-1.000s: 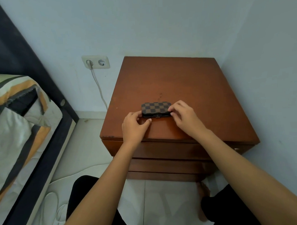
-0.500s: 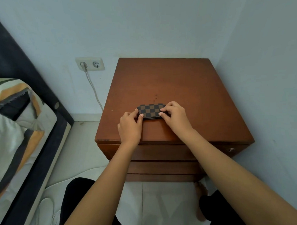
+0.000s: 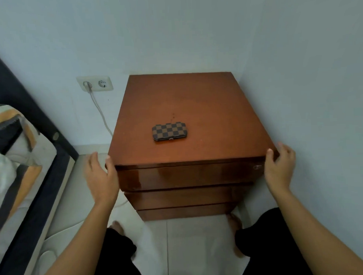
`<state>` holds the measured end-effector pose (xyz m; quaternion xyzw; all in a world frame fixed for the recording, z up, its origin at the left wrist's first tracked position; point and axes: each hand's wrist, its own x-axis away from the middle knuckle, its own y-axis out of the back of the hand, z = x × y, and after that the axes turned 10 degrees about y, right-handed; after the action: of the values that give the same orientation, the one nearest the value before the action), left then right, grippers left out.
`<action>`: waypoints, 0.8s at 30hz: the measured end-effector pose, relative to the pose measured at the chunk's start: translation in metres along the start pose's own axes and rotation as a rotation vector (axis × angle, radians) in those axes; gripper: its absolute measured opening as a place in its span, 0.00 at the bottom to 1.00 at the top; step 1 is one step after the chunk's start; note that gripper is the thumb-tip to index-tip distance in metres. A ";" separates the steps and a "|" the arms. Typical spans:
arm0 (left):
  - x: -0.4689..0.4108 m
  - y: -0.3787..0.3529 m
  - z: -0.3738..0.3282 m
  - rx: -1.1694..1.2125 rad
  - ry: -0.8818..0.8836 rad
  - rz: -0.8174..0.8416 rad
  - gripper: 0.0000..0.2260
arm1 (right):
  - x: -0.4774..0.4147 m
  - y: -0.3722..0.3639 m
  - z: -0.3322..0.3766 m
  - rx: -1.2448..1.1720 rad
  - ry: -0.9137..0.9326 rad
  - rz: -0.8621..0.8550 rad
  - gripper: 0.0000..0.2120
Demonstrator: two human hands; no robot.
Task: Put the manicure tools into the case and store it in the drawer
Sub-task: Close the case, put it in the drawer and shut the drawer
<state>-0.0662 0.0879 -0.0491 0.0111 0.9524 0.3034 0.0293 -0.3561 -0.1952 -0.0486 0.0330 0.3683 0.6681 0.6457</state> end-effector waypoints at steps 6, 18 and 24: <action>0.028 -0.008 0.013 0.228 0.194 0.201 0.22 | 0.017 0.001 -0.025 -0.162 -0.250 0.275 0.27; 0.060 0.022 0.037 0.332 0.291 0.036 0.14 | 0.059 0.044 -0.011 -0.200 -0.389 0.021 0.14; 0.097 0.044 0.067 0.391 0.326 -0.027 0.08 | 0.102 0.074 -0.019 -0.205 -0.406 -0.141 0.06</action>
<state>-0.1588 0.1665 -0.0833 -0.0455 0.9851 0.1109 -0.1233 -0.4445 -0.1057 -0.0667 0.0753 0.1625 0.6349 0.7515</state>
